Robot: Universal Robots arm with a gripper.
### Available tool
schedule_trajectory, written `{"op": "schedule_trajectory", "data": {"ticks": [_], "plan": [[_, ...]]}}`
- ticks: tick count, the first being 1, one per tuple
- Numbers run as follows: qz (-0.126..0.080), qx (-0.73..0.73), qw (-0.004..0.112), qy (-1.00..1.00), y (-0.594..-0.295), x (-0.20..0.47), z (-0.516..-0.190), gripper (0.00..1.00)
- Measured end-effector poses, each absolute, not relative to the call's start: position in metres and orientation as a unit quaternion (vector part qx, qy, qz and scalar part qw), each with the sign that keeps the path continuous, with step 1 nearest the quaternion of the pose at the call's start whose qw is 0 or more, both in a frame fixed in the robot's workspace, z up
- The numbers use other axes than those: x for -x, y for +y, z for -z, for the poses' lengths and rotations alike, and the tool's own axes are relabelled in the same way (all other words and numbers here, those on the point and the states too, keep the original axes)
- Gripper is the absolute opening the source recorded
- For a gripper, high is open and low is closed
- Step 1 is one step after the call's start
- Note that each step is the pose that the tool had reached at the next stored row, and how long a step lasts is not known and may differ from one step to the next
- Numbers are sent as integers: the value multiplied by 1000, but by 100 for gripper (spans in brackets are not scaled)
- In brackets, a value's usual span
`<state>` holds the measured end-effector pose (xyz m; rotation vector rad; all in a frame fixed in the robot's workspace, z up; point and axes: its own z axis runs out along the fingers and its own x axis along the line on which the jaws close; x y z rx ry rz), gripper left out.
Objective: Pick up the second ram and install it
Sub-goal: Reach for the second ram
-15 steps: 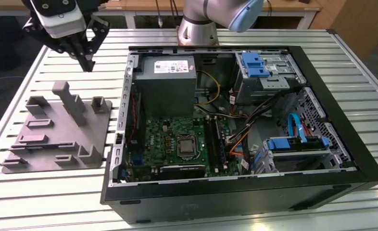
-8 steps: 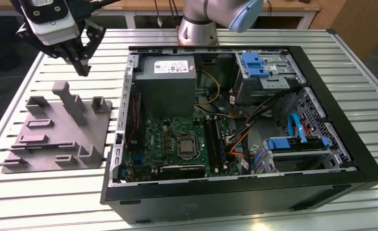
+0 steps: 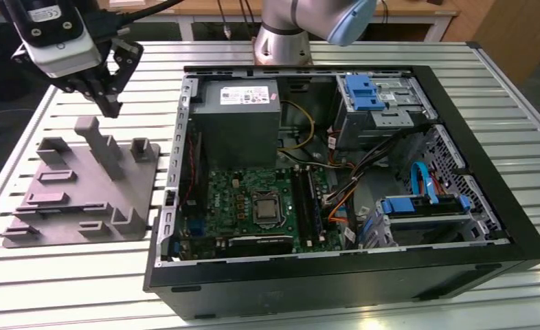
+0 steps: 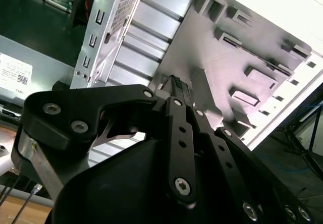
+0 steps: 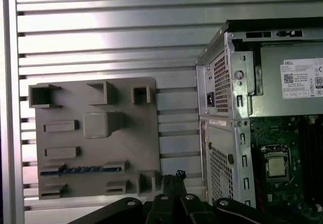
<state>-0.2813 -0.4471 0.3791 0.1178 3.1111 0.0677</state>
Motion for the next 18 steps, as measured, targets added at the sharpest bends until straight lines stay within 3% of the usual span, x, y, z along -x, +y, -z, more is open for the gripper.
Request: {"op": "schedule_trajectory", "data": {"ticks": [12, 17, 18], "plan": [[-22, -38, 13, 999, -455, 320, -366, 10], [-20, -38, -12, 999, -455, 321, -363, 10], [-19, -38, -12, 999, -455, 321, -363, 10]]}}
